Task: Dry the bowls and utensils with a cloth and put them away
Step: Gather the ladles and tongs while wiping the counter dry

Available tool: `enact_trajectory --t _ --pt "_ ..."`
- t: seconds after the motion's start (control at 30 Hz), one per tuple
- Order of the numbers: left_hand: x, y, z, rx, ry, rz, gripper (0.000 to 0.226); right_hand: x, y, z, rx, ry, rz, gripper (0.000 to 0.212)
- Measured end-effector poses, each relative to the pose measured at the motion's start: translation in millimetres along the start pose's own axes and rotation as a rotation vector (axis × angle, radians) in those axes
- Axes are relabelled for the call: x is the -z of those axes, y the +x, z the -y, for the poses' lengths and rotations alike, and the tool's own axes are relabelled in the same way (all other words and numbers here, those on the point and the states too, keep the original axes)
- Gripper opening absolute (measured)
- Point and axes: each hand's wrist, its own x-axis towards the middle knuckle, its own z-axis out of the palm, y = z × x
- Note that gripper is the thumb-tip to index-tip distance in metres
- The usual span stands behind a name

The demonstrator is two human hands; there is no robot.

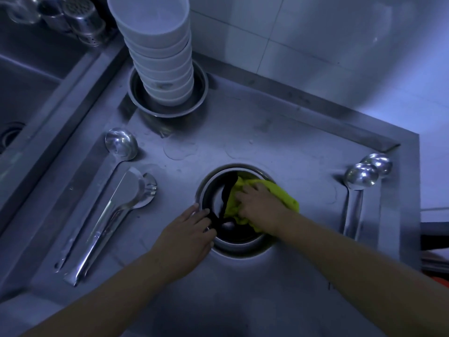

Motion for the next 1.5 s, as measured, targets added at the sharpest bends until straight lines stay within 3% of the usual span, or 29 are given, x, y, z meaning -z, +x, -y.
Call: enact_trajectory --t 0.2,0.33,0.47,0.57,0.8,1.0,1.13,1.2,1.27,1.33,1.43,1.5 --pt "-2 -2 -2 0.007 -0.002 -0.002 0.031 12 33 -13 0.149 -0.114 -0.288 0.021" --pt "-5 -2 -2 0.008 -0.019 -0.012 0.028 -9 10 -14 0.006 -0.063 -0.311 0.019" --pt "-5 -3 -2 0.009 -0.021 -0.015 0.028 -17 -18 14 -0.228 0.06 -0.222 0.034" --pt "-4 -5 -3 0.011 -0.02 -0.015 0.032 -14 -27 43 -0.333 0.148 -0.064 0.04" --pt "-6 -8 -1 -0.024 -0.102 -0.019 0.021 -2 -8 73 -0.288 0.562 0.048 0.055" --pt "-8 -18 3 -0.032 -0.185 -0.019 0.027 -13 11 71 -0.361 0.784 -0.187 0.061" --pt "-1 -21 9 0.006 -0.268 -0.135 0.039 1 0 55 -0.525 0.673 -0.566 0.037" --pt "7 -17 12 0.089 -0.312 -0.217 0.04 22 -4 43 -0.576 0.585 -0.781 0.032" --pt "11 -9 18 0.184 -0.328 -0.264 0.037 42 8 30 -0.614 0.504 -0.891 0.032" --pt "11 0 24 0.275 -0.34 -0.253 0.036 50 37 20 -0.614 0.476 -0.8 0.037" --pt "8 15 33 0.37 -0.37 -0.258 0.029 49 89 10 -0.602 0.416 -0.513 0.051" --pt "9 25 37 0.403 -0.365 -0.295 0.028 51 112 -4 -0.638 0.425 -0.452 0.057"
